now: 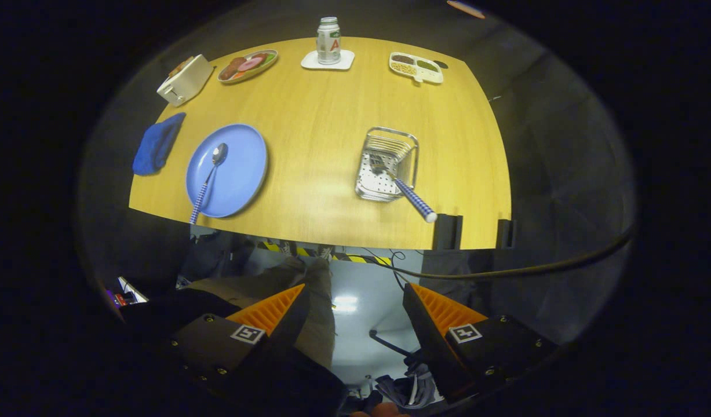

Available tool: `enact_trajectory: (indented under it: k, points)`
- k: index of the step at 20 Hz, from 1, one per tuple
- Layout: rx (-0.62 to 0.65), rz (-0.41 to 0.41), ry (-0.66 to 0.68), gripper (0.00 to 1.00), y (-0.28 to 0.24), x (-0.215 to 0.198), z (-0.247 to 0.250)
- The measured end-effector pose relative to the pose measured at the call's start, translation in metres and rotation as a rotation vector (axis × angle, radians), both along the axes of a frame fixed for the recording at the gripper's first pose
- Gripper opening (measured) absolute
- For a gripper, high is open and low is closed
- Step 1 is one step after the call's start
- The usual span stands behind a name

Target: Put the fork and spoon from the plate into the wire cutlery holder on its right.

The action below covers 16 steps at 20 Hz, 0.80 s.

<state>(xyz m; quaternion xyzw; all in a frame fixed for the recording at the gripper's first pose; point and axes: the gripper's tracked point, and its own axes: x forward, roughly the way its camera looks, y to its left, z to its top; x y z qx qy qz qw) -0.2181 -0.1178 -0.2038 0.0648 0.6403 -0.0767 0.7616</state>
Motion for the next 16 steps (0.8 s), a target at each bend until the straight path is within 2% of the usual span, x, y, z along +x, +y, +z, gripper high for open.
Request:
enact_trajectory:
  k: [3,6,10,13,16]
  points:
    - [0.032,0.035,-0.106,0.99,0.04,0.031,-0.001]
    - [0.071,0.02,-0.197,0.99,0.075,0.052,-0.008]
    - [0.084,0.121,-0.208,0.99,0.117,0.085,-0.019]
    - [0.112,0.16,-0.219,0.99,0.148,0.106,-0.027]
    - [0.134,0.159,-0.207,0.99,0.174,0.118,-0.036]
